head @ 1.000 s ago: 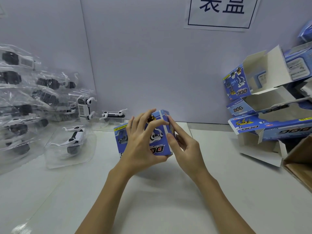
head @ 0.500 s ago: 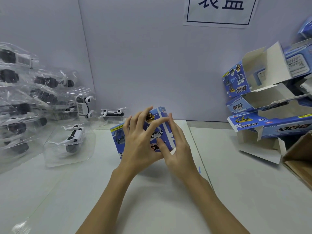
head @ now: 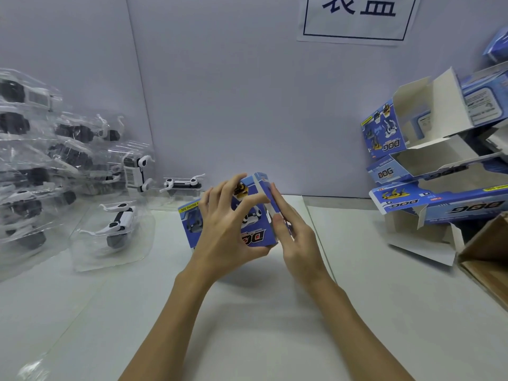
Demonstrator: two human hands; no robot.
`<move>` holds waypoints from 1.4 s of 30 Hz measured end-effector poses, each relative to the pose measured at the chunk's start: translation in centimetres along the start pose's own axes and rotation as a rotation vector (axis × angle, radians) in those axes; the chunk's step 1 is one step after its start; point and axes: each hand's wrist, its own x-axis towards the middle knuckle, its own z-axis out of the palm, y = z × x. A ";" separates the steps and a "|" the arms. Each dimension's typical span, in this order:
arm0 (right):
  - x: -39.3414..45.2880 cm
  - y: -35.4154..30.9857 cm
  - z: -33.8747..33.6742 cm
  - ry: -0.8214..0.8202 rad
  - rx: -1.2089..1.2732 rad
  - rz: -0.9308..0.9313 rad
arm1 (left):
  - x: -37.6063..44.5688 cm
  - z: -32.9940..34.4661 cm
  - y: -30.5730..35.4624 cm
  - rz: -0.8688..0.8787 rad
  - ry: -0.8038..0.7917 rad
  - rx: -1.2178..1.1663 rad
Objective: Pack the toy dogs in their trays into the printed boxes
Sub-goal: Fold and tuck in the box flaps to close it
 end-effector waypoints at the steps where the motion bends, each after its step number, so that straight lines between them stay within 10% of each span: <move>1: 0.0 0.0 0.1 0.002 -0.006 -0.003 | 0.0 0.1 0.1 -0.003 -0.004 -0.003; 24: -0.6 0.6 1.0 -0.172 -0.294 -0.004 | 0.0 -0.4 0.3 0.009 -0.017 0.148; 42: -0.6 0.5 1.4 0.020 -0.413 -0.145 | 0.3 0.1 0.8 0.004 0.080 0.124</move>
